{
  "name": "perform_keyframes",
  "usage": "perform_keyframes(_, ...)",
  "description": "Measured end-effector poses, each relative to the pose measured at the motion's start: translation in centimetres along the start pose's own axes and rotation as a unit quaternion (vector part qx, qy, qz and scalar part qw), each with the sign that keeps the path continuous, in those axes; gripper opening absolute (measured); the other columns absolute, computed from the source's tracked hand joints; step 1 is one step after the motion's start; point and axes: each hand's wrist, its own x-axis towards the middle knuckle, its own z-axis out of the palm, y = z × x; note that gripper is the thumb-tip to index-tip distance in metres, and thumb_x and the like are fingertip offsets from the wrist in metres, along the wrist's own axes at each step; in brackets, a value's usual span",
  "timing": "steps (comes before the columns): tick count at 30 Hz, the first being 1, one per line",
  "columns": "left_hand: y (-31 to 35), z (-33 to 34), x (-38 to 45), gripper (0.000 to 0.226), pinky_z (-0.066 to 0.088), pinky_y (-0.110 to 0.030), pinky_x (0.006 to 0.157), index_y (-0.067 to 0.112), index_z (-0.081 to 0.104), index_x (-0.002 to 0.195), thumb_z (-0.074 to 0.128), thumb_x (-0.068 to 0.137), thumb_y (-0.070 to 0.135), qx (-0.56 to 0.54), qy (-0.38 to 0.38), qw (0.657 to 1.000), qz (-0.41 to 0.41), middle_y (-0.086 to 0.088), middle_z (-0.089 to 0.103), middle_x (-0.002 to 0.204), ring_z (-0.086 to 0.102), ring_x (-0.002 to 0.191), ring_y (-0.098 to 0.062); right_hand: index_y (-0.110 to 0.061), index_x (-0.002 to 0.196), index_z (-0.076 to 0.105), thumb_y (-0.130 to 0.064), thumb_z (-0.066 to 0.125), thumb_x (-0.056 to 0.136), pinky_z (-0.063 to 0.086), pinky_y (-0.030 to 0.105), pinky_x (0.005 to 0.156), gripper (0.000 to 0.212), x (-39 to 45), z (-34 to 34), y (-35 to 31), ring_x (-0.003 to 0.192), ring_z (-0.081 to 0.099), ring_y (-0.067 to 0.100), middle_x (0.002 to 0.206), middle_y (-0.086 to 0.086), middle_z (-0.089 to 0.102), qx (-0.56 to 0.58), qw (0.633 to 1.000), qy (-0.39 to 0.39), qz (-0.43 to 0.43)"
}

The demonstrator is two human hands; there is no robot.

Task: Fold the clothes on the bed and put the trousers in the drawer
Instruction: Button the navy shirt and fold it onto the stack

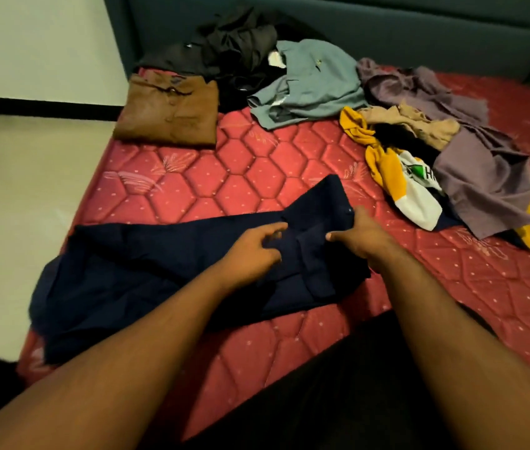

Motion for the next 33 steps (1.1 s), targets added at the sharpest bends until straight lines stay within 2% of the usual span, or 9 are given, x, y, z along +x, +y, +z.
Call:
perform_keyframes(6, -2.7, -6.9, -5.7, 0.026, 0.052, -0.037, 0.074, 0.029, 0.061, 0.118, 0.045, 0.100, 0.039, -0.384, 0.067, 0.911, -0.133, 0.003, 0.069, 0.104, 0.067, 0.084, -0.017, -0.017, 0.118, 0.045, -0.010, 0.072, 0.074, 0.046, 0.035, 0.076, 0.052, -7.9, 11.5, -9.6, 0.099, 0.061, 0.032, 0.108, 0.015, 0.062, -0.136, 0.981, -0.012, -0.137)
perform_keyframes(9, -5.7, -10.0, -7.7, 0.045, 0.044, -0.024, 0.055, 0.022, 0.066, 0.095, 0.040, 0.095, 0.060, -0.492, 0.132, 0.847, -0.151, 0.002, 0.069, 0.069, 0.060, 0.051, -0.012, -0.022, 0.111, 0.049, -0.014, 0.075, 0.072, 0.051, 0.036, 0.078, 0.047, -11.7, 18.0, -12.5, 0.097, 0.062, 0.029, 0.106, 0.010, 0.063, -0.059, 0.976, -0.103, -0.180)
perform_keyframes(11, -7.4, -11.4, -9.0, 0.051, 0.052, -0.026, 0.056, 0.017, 0.073, 0.092, 0.049, 0.091, 0.062, -0.531, 0.165, 0.815, -0.161, -0.006, 0.072, 0.076, 0.067, 0.060, -0.020, -0.026, 0.119, 0.051, -0.008, 0.077, 0.073, 0.053, 0.036, 0.085, 0.055, -13.3, 20.7, -13.1, 0.101, 0.061, 0.022, 0.111, 0.005, 0.061, 0.046, 0.961, -0.213, -0.167)
perform_keyframes(14, -8.3, -12.6, -10.2, 0.037, 0.058, -0.033, 0.061, 0.006, 0.075, 0.101, 0.054, 0.095, 0.037, -0.501, 0.161, 0.831, -0.182, -0.015, 0.072, 0.089, 0.070, 0.068, -0.026, -0.029, 0.120, 0.054, 0.005, 0.068, 0.080, 0.054, 0.027, 0.083, 0.055, -13.7, 21.6, -12.0, 0.094, 0.064, 0.012, 0.101, 0.000, 0.066, 0.151, 0.937, -0.247, -0.194)
perform_keyframes(17, -7.8, -13.7, -10.3, 0.026, 0.058, -0.039, 0.070, 0.007, 0.062, 0.119, 0.052, 0.095, 0.009, -0.458, 0.198, 0.851, -0.163, -0.015, 0.069, 0.100, 0.068, 0.078, -0.026, -0.027, 0.118, 0.059, 0.000, 0.067, 0.084, 0.049, 0.015, 0.080, 0.044, -12.5, 19.9, -10.0, 0.084, 0.064, 0.000, 0.090, -0.009, 0.069, 0.150, 0.949, -0.059, -0.272)
perform_keyframes(20, -7.5, -15.3, -11.2, 0.022, 0.060, -0.038, 0.069, 0.015, 0.065, 0.104, 0.051, 0.094, 0.001, -0.445, 0.222, 0.857, -0.135, -0.010, 0.073, 0.092, 0.069, 0.079, -0.024, -0.018, 0.114, 0.065, -0.022, 0.064, 0.085, 0.049, 0.035, 0.093, 0.029, -10.8, 18.7, -7.7, 0.098, 0.064, 0.018, 0.102, -0.002, 0.069, 0.026, 0.931, 0.059, -0.358)
perform_keyframes(23, -7.9, -17.6, -13.1, 0.028, 0.060, -0.036, 0.067, 0.015, 0.065, 0.107, 0.050, 0.093, -0.004, -0.407, 0.244, 0.870, -0.132, -0.010, 0.073, 0.095, 0.069, 0.081, -0.024, -0.021, 0.126, 0.062, -0.058, 0.043, 0.084, 0.033, 0.051, 0.110, 0.059, -9.8, 20.4, -6.7, 0.129, 0.048, 0.032, 0.133, 0.004, 0.058, -0.189, 0.894, 0.030, -0.404)
perform_keyframes(27, -9.6, -19.4, -15.0, 0.050, 0.058, -0.031, 0.076, 0.008, 0.061, 0.124, 0.055, 0.083, -0.020, -0.239, 0.281, 0.920, -0.129, -0.011, 0.071, 0.105, 0.068, 0.090, -0.023, -0.034, 0.152, 0.022, -0.086, 0.004, 0.077, -0.005, 0.050, 0.117, 0.093, -11.4, 23.5, -5.6, 0.149, 0.011, 0.021, 0.160, -0.003, 0.022, -0.324, 0.860, -0.091, -0.384)
perform_keyframes(33, -10.3, -20.3, -15.2, 0.059, 0.055, -0.040, 0.090, 0.008, 0.064, 0.124, 0.059, 0.074, -0.024, -0.193, 0.316, 0.918, -0.139, -0.016, 0.071, 0.111, 0.067, 0.105, -0.031, -0.029, 0.153, 0.021, -0.079, 0.015, 0.089, 0.002, 0.059, 0.112, 0.082, -11.6, 24.9, -4.8, 0.144, 0.027, 0.028, 0.156, 0.004, 0.032, -0.382, 0.830, -0.081, -0.399)
